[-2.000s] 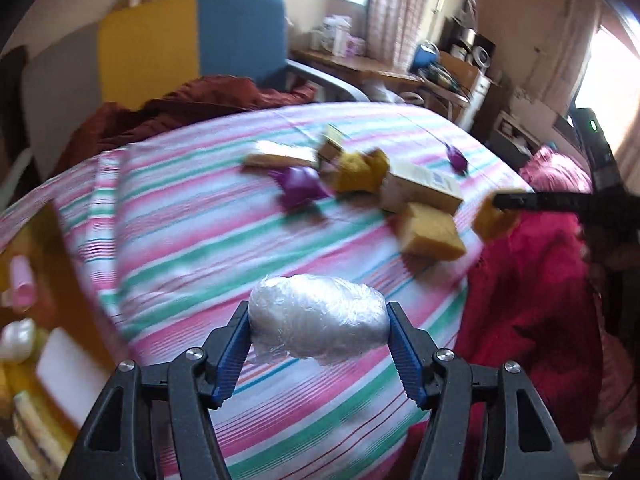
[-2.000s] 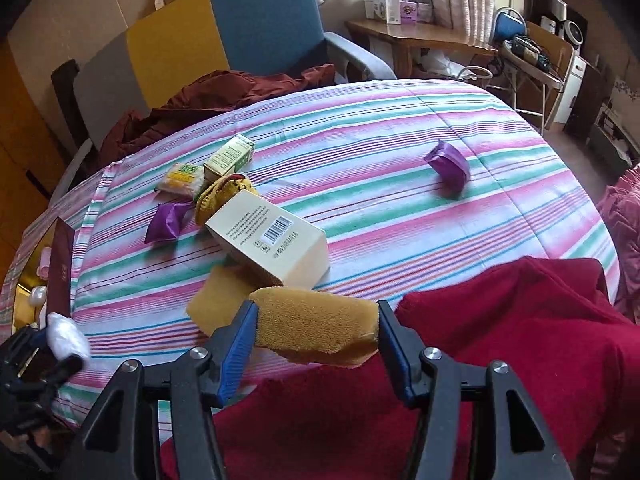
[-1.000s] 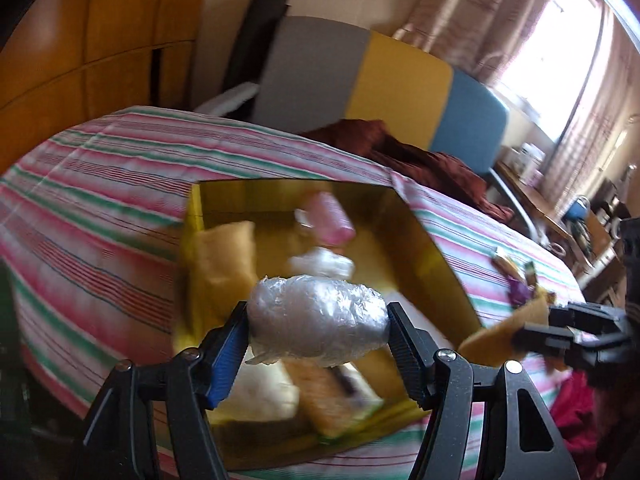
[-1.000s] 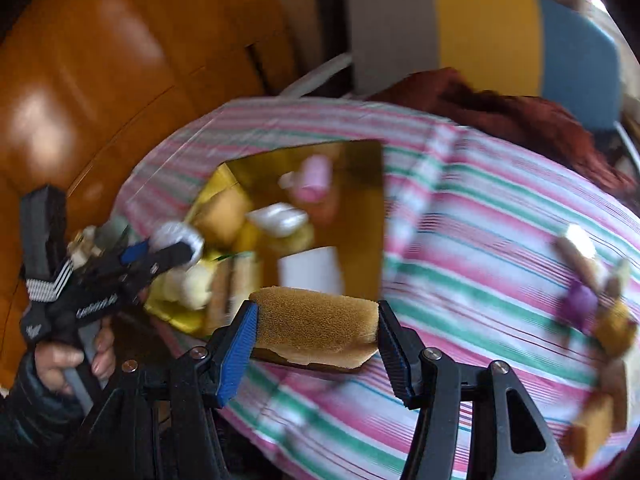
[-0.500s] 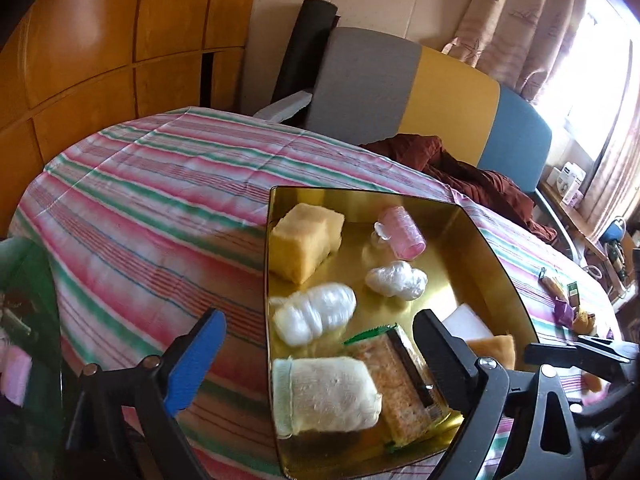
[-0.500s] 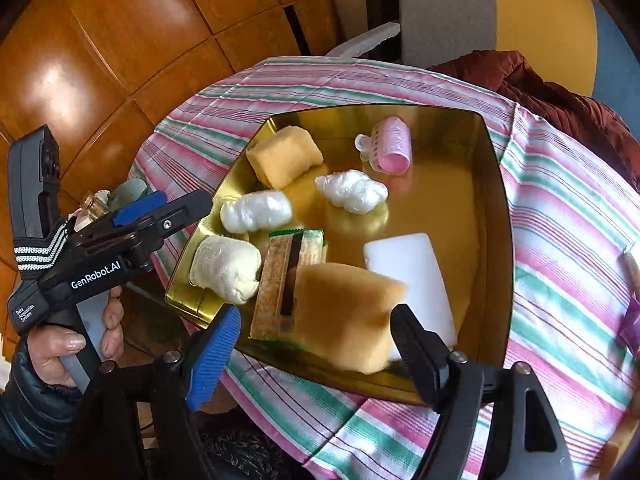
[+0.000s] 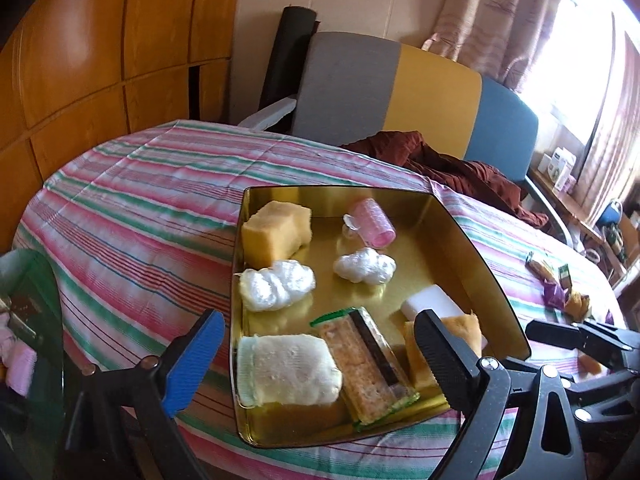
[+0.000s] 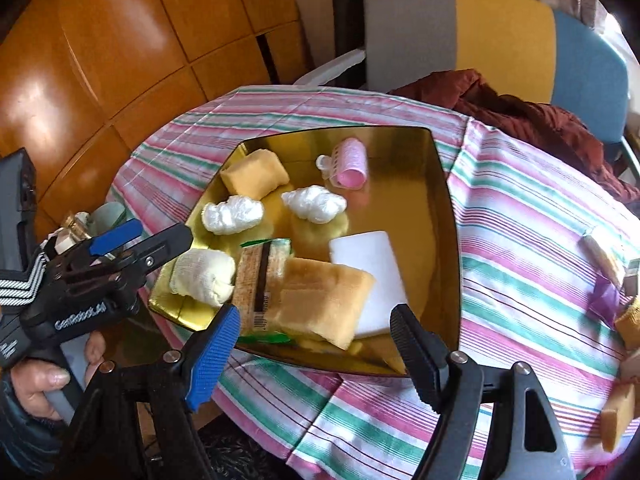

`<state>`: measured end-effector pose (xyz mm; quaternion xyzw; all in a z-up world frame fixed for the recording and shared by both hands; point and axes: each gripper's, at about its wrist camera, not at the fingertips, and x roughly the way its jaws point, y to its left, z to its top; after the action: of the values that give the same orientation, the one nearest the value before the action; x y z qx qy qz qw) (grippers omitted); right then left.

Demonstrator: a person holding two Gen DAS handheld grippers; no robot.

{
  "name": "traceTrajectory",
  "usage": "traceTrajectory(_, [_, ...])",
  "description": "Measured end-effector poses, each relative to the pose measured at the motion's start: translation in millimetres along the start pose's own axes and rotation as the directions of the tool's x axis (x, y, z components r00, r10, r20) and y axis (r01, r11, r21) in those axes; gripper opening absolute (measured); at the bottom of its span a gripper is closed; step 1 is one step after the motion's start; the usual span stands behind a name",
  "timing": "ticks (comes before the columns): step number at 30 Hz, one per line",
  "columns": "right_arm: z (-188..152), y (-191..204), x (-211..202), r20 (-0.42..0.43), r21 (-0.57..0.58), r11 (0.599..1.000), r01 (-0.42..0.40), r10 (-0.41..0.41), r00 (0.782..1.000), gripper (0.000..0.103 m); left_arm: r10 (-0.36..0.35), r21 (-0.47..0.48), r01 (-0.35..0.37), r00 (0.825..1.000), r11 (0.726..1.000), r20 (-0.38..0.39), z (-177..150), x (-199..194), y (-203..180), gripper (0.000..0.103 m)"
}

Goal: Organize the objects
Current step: 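Withdraw both tools from the tray toward the remaining items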

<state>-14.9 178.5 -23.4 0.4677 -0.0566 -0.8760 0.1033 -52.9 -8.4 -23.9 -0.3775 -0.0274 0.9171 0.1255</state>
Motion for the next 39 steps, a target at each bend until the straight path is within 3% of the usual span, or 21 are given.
traceTrajectory(17, [-12,-18,-16,0.062,0.034,0.994,0.107,-0.109,0.992,0.079,-0.004,0.130,0.000,1.000,0.992,0.031,-9,-16,-40,0.098])
traceTrajectory(39, [-35,-79,-26,0.043,0.169,0.969,0.179,-0.189,0.981,0.079,-0.108,0.238,0.121,0.992,0.964,-0.068,-28,-6,-95,0.098])
